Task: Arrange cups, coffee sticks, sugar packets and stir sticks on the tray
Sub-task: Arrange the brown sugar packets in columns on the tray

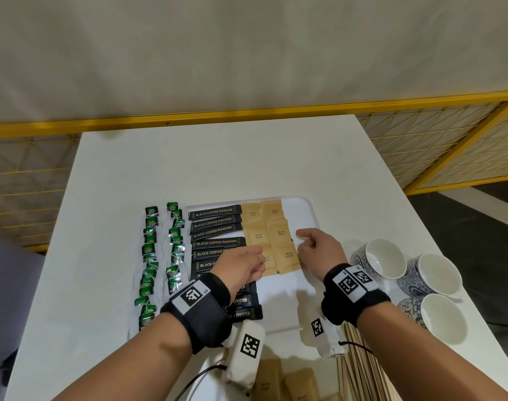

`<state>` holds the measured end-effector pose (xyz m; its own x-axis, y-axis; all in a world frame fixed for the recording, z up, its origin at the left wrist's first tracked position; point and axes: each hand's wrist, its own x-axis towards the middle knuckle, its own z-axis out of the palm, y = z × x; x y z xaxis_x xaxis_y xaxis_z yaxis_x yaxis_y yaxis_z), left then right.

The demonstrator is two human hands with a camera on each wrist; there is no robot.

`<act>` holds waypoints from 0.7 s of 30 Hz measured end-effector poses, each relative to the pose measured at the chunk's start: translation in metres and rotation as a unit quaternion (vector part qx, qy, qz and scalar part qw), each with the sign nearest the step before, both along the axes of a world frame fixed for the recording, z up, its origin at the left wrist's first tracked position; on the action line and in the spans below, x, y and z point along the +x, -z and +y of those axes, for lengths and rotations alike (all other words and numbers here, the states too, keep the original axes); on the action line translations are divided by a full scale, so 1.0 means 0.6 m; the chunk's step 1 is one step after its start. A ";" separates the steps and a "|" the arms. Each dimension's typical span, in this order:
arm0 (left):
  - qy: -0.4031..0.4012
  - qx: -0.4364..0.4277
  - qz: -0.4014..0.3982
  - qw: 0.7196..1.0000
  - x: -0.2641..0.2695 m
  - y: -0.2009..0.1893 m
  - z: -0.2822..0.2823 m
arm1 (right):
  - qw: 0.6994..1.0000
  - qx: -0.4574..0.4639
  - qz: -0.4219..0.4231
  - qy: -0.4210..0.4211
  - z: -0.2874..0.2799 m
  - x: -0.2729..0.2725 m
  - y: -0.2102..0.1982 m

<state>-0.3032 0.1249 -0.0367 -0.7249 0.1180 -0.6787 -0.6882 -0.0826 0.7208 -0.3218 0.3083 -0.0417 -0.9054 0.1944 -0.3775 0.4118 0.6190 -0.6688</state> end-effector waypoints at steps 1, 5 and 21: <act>0.003 0.011 0.004 1.000 0.003 -0.003 -0.002 | 1.000 -0.006 0.007 0.005 0.004 0.005 -0.004; 0.020 0.026 0.015 0.999 0.017 -0.021 -0.011 | 0.999 -0.022 0.030 -0.004 0.014 0.039 -0.026; 0.007 -0.147 0.054 0.988 0.242 -0.031 -0.063 | 0.934 0.094 -0.045 -0.341 0.033 0.266 -0.026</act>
<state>-0.1581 0.0871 -0.0182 -0.7946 -0.0622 -0.6039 -0.6057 0.1491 0.7816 -0.1622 0.3283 -0.0263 -0.8094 -0.3452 -0.4751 -0.0722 0.8613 -0.5029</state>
